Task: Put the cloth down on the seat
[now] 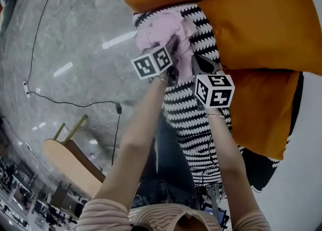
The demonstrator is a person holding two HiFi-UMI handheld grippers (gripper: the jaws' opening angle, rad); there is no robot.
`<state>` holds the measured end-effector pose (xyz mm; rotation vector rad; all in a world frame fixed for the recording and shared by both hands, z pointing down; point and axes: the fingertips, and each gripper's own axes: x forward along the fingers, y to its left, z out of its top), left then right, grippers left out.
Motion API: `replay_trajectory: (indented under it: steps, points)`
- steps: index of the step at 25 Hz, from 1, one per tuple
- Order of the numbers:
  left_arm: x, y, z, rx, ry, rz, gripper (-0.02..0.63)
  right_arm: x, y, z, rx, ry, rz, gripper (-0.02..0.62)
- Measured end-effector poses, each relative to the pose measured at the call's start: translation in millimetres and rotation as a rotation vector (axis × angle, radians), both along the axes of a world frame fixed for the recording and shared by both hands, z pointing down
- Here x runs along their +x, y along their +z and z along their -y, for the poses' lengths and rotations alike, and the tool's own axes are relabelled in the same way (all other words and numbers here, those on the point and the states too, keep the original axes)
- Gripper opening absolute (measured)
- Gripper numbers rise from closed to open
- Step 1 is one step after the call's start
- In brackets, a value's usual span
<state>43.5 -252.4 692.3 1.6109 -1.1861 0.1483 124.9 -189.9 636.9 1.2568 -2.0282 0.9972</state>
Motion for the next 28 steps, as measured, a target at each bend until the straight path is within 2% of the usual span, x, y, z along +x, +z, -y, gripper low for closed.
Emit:
replay_trajectory:
  steps: [16,21,25,28]
  points:
    - [10,23,10,-0.019,0.079,0.099,0.198,-6,27,-1,-0.037,-0.004,-0.020,0.008]
    - [10,22,13,-0.061,0.103,0.122,0.202,-6,19,0,-0.035,0.002,-0.031,0.008]
    - [7,19,9,-0.100,0.127,0.197,0.234,-6,6,3,-0.014,0.005,-0.038,0.008]
    - [0,13,1,-0.114,0.110,0.235,0.277,-7,-5,4,0.004,0.009,-0.039,0.008]
